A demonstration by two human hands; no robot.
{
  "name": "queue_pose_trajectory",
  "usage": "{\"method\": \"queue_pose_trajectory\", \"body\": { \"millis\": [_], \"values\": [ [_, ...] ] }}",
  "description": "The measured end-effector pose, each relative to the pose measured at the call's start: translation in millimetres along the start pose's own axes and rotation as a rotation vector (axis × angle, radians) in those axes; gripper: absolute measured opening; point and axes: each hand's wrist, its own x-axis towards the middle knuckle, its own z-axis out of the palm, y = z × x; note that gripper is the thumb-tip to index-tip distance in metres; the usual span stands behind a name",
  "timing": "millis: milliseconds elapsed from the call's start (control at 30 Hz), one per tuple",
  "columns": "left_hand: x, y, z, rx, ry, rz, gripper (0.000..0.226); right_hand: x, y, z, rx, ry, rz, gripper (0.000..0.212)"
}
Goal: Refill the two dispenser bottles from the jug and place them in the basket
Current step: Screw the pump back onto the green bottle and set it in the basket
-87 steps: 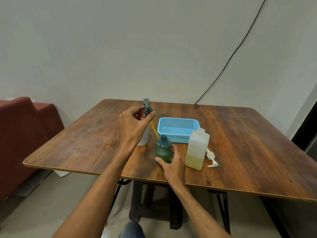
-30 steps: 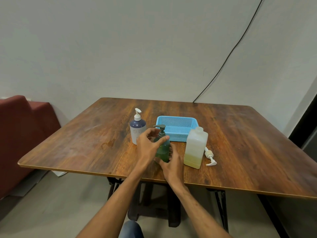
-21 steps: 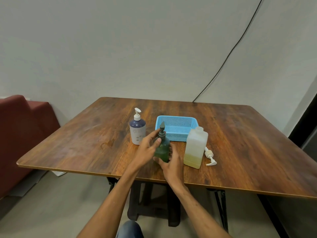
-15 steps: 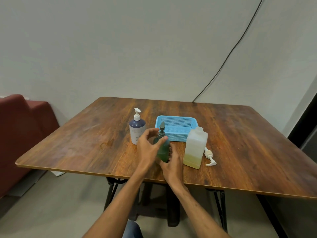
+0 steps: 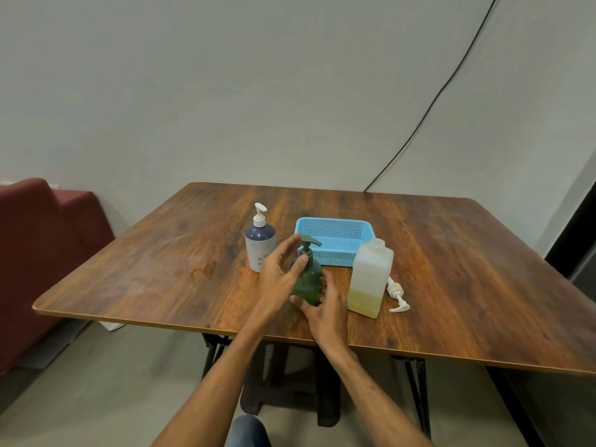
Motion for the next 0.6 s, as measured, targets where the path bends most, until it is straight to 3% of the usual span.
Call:
{"method": "queue_pose_trajectory", "body": {
  "millis": [100, 233, 333, 500, 600],
  "values": [
    [-1, -4, 10, 0.112, 0.169, 0.08, 0.042, 0, 0, 0, 0.006, 0.007, -0.008, 0.081],
    [4, -3, 15, 0.141, 0.217, 0.068, 0.037, 0, 0, -1, 0.018, -0.005, 0.0, 0.08],
    [10, -3, 5, 0.132, 0.101, 0.047, 0.034, 1, -1, -2, 0.018, -0.011, 0.005, 0.08],
    [21, 1, -17, 0.018, -0.25, -0.035, 0.035, 0, 0, -2, 0.013, -0.017, -0.008, 0.079],
    [18, 0, -17, -0.069, -0.254, -0.077, 0.044, 0, -2, -2, 0.013, -0.015, 0.0, 0.079]
  ]
}}
